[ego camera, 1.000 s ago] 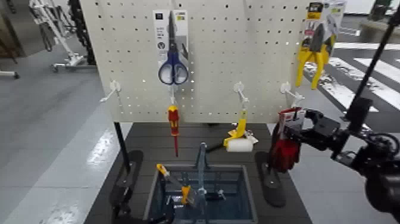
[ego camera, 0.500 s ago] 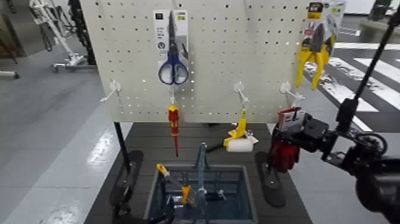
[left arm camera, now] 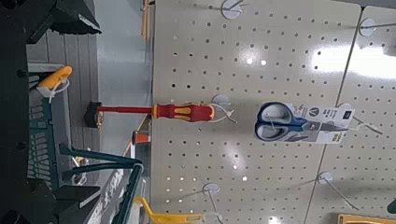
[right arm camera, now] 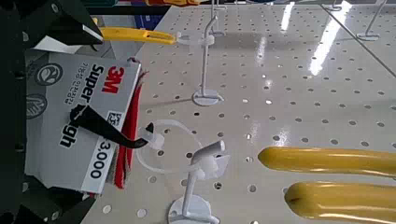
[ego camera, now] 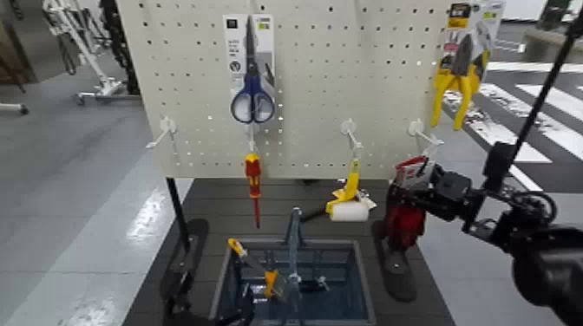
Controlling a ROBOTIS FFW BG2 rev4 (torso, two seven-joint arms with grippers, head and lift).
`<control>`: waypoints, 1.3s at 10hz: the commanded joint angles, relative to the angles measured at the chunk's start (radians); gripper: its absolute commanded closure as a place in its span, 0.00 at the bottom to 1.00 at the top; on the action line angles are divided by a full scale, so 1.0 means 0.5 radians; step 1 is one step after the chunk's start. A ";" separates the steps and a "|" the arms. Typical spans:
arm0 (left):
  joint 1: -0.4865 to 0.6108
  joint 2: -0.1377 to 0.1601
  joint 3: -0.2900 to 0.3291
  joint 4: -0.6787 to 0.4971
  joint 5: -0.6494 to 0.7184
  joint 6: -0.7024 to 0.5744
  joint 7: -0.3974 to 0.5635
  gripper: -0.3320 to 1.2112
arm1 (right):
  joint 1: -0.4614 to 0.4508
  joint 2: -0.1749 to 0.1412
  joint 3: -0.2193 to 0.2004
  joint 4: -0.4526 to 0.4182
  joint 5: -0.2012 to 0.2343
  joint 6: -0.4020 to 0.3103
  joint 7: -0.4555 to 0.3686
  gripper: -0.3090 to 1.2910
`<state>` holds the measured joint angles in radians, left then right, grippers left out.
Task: Put the red colored gloves into the crate.
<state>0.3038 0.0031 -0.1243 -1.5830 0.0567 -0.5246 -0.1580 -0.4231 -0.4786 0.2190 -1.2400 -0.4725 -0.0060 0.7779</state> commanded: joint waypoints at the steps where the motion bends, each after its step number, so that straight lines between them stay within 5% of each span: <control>1: 0.003 -0.215 -0.003 0.000 0.000 0.003 0.000 0.27 | 0.000 -0.003 -0.008 -0.011 0.000 0.033 -0.009 0.71; 6: 0.003 -0.212 -0.009 0.000 0.000 0.006 0.000 0.27 | 0.003 -0.009 -0.033 -0.054 0.052 0.095 -0.040 0.96; 13: 0.006 -0.209 -0.006 -0.003 0.003 0.006 -0.003 0.27 | 0.046 -0.015 -0.094 -0.177 0.052 0.116 -0.049 0.96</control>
<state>0.3063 0.0031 -0.1286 -1.5845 0.0583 -0.5215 -0.1592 -0.4057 -0.4855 0.1792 -1.3143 -0.4483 0.0478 0.7538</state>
